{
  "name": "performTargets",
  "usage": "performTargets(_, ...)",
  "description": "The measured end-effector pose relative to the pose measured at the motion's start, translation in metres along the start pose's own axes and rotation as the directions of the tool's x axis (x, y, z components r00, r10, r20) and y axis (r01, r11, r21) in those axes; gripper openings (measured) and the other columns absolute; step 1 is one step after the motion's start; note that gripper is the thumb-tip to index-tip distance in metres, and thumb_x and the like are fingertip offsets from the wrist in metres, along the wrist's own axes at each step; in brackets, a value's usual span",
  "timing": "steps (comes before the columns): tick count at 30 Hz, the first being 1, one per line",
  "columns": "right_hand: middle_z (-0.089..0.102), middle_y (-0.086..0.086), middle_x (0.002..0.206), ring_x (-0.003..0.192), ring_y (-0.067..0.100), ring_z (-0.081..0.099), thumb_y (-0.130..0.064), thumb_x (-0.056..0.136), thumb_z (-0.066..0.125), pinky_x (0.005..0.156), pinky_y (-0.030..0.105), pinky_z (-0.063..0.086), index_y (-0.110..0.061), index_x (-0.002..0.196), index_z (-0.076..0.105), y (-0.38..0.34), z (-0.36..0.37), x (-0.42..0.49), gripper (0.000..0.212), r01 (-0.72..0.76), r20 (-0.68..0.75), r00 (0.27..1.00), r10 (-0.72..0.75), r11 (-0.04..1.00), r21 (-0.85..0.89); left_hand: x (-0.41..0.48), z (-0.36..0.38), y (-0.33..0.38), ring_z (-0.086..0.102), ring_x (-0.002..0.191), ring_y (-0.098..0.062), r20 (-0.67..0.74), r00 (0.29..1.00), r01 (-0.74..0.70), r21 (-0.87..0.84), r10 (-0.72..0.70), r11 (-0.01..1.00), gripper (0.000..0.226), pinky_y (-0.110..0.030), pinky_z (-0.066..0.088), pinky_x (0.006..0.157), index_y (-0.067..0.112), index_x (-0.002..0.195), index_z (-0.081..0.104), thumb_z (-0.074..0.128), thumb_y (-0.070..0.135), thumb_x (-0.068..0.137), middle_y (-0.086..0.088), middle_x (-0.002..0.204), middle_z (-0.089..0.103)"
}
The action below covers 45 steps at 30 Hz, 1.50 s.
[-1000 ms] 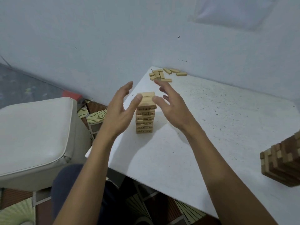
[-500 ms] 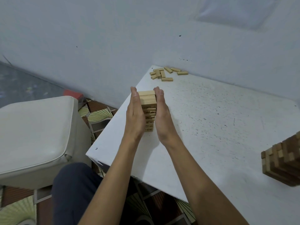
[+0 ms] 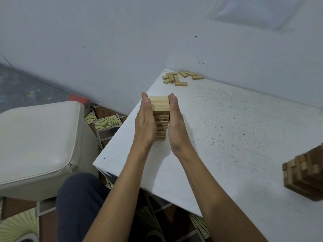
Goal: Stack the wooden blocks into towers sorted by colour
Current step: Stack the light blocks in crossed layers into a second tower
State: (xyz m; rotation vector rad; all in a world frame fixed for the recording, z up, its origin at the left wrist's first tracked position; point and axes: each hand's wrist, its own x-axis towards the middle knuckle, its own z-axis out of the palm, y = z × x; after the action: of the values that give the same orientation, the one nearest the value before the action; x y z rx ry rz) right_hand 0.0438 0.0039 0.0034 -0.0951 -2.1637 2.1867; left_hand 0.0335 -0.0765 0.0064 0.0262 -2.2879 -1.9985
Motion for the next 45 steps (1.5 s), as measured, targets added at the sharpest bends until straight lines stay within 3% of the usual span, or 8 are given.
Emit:
performTargets(4, 0.028, -0.011, 0.16, 0.146, 0.005, 0.025, -0.087, 0.08, 0.022, 0.121, 0.039, 0.024, -0.033, 0.156, 0.021, 0.011, 0.002, 0.003, 0.093, -0.008, -0.021, 1.0, 0.008, 1.0, 0.015, 0.001, -0.002, -0.01, 0.024, 0.133, 0.012, -0.005, 1.0, 0.027, -0.03, -0.027, 0.999, 0.055, -0.011, 0.017, 0.11, 0.028, 0.155, 0.023, 0.013, 0.049, 0.104, 0.011, 0.158, 0.027)
performTargets(7, 0.033, -0.007, 0.158, 0.145, 0.01, 0.029, -0.097, 0.069, 0.025, 0.119, 0.046, 0.028, -0.034, 0.154, 0.024, 0.018, 0.007, 0.002, 0.106, -0.03, -0.006, 1.0, 0.03, 0.999, 0.021, 0.001, 0.0, -0.019, 0.032, 0.14, -0.001, 0.007, 1.0, 0.029, -0.052, -0.029, 0.998, 0.062, -0.031, 0.025, 0.119, 0.032, 0.153, 0.026, 0.012, 0.06, 0.1, 0.007, 0.155, 0.036)
performTargets(11, 0.038, -0.004, 0.155, 0.142, 0.014, 0.037, -0.1, 0.064, 0.026, 0.116, 0.046, 0.034, -0.033, 0.153, 0.027, 0.022, 0.01, 0.002, 0.111, -0.027, 0.002, 1.0, 0.027, 0.999, 0.041, 0.0, 0.003, -0.025, 0.038, 0.138, -0.007, 0.024, 0.999, 0.025, -0.063, -0.023, 0.998, 0.056, -0.032, 0.029, 0.118, 0.032, 0.153, 0.028, 0.01, 0.052, 0.103, 0.002, 0.151, 0.042)
performTargets(24, 0.038, -0.004, 0.155, 0.143, 0.013, 0.036, -0.096, 0.07, 0.028, 0.117, 0.046, 0.032, -0.031, 0.154, 0.027, 0.031, 0.011, 0.007, 0.107, -0.012, 0.007, 1.0, 0.011, 0.997, 0.083, 0.007, 0.005, -0.034, 0.045, 0.135, -0.013, 0.011, 1.0, 0.013, -0.109, -0.011, 0.994, 0.065, -0.043, 0.035, 0.115, 0.029, 0.151, 0.033, 0.011, 0.061, 0.098, -0.002, 0.146, 0.049)
performTargets(29, 0.042, -0.004, 0.152, 0.141, 0.01, 0.037, -0.089, 0.08, 0.023, 0.117, 0.045, 0.032, -0.031, 0.152, 0.032, 0.036, 0.003, 0.01, 0.093, 0.011, -0.028, 1.0, -0.008, 0.997, 0.08, 0.004, 0.002, -0.037, 0.035, 0.141, -0.007, -0.029, 0.999, 0.031, -0.116, -0.034, 0.993, 0.063, -0.038, 0.025, 0.12, 0.027, 0.152, 0.031, 0.008, 0.056, 0.101, 0.006, 0.152, 0.042)
performTargets(33, 0.058, -0.003, 0.138, 0.13, 0.009, 0.052, -0.071, 0.093, 0.019, 0.112, 0.043, 0.04, -0.028, 0.144, 0.046, 0.04, 0.001, 0.004, 0.072, 0.002, -0.002, 1.0, -0.001, 0.992, 0.13, 0.002, 0.002, -0.046, 0.039, 0.14, -0.011, -0.023, 0.999, 0.032, -0.109, -0.034, 0.994, 0.07, -0.041, 0.027, 0.119, 0.025, 0.15, 0.036, 0.007, 0.061, 0.099, 0.0, 0.15, 0.046)
performTargets(41, 0.063, -0.008, 0.131, 0.124, 0.005, 0.056, -0.07, 0.095, 0.018, 0.111, 0.037, 0.04, -0.03, 0.138, 0.053, 0.043, 0.007, -0.002, 0.069, -0.051, 0.03, 0.998, 0.047, 0.987, 0.151, 0.008, 0.0, -0.05, 0.043, 0.138, -0.015, 0.041, 0.997, 0.067, -0.106, -0.063, 0.992, 0.087, -0.043, 0.031, 0.117, 0.024, 0.147, 0.042, 0.009, 0.078, 0.087, -0.001, 0.146, 0.051)
performTargets(45, 0.066, -0.015, 0.123, 0.117, 0.0, 0.059, -0.067, 0.092, 0.018, 0.106, 0.031, 0.043, -0.043, 0.122, 0.058, 0.04, 0.008, -0.002, 0.055, -0.058, 0.031, 0.998, 0.054, 0.99, 0.129, 0.004, 0.001, -0.048, 0.047, 0.133, -0.013, 0.056, 0.996, 0.08, -0.114, -0.074, 0.99, 0.078, -0.041, 0.033, 0.116, 0.018, 0.145, 0.045, 0.008, 0.066, 0.095, -0.002, 0.14, 0.056)
